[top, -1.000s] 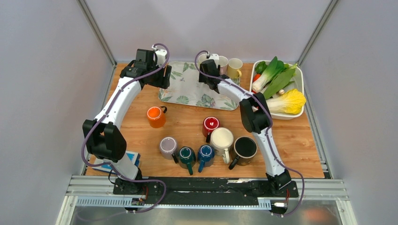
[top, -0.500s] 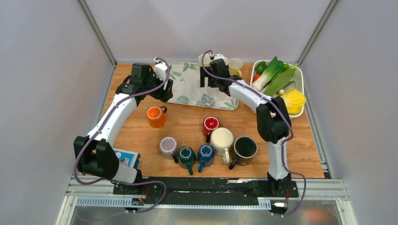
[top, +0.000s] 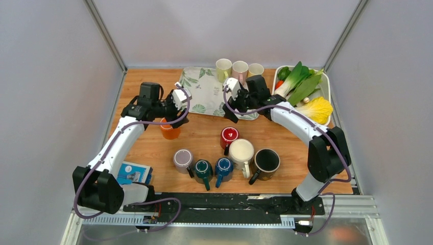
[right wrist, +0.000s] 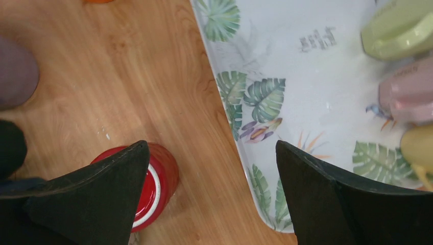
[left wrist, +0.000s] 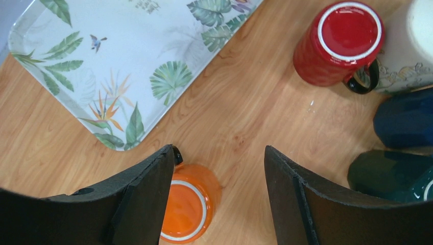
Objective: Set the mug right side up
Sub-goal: Move the cup to the center of the board.
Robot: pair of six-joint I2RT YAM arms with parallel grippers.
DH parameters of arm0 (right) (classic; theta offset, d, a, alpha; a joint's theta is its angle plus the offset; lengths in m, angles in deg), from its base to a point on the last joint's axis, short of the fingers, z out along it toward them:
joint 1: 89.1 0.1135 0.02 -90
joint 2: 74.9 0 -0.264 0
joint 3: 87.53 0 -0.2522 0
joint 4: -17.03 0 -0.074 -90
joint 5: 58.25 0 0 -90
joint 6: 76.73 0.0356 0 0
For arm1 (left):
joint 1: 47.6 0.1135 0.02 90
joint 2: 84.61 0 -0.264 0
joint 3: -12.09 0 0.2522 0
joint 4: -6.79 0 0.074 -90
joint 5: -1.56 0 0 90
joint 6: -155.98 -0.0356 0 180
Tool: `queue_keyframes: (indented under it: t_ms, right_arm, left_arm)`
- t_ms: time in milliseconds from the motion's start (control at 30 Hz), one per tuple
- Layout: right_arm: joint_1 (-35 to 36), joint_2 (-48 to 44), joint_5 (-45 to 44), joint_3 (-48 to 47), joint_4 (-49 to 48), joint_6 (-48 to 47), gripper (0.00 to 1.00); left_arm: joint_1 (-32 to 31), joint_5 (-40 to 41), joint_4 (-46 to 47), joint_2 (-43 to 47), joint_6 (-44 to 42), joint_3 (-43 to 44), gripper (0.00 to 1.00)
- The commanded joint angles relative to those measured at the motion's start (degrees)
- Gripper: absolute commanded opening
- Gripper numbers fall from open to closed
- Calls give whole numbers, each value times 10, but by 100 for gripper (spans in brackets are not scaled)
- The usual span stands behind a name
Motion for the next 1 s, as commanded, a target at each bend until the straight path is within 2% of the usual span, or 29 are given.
queue_keyframes:
  t_ms: [0, 200, 333, 400, 433, 533, 600, 667, 833, 900, 967]
  right_arm:
    - [-6, -31, 141, -1, 41, -178, 100]
    - [-7, -27, 170, -41, 165, -270, 100]
    - [-6, -38, 133, -44, 206, -245, 100]
    - [-7, -49, 118, -37, 206, -228, 100]
    - [-7, -54, 113, -32, 204, -225, 100]
    - [-7, -68, 101, -18, 182, -194, 100]
    - [-7, -83, 93, -12, 155, -145, 100]
    - [-8, -100, 112, -3, 147, -139, 100]
    - [-8, -109, 116, -5, 133, -131, 100]
    - [-9, -117, 103, -4, 124, -122, 100]
    - [-9, -132, 95, 1, 120, -120, 100]
  left_arm:
    - [-1, -28, -21, 33, -50, -22, 72]
    - [-1, -84, -94, 57, -134, -30, 72]
    - [-4, -164, -98, 94, -146, -61, 73]
    - [-41, -179, -117, 109, -154, -77, 73]
    - [-57, -176, -125, 119, -158, -82, 74]
    - [-161, -124, -133, 136, -152, -111, 75]
    - [-213, -74, -112, 139, -110, -114, 75]
    - [-231, -67, -110, 124, -74, -108, 76]
    - [-252, -53, -173, 94, -85, -96, 76]
    - [-264, -18, -147, 100, -56, -113, 76]
    - [-272, 40, -81, 109, -6, -122, 75]
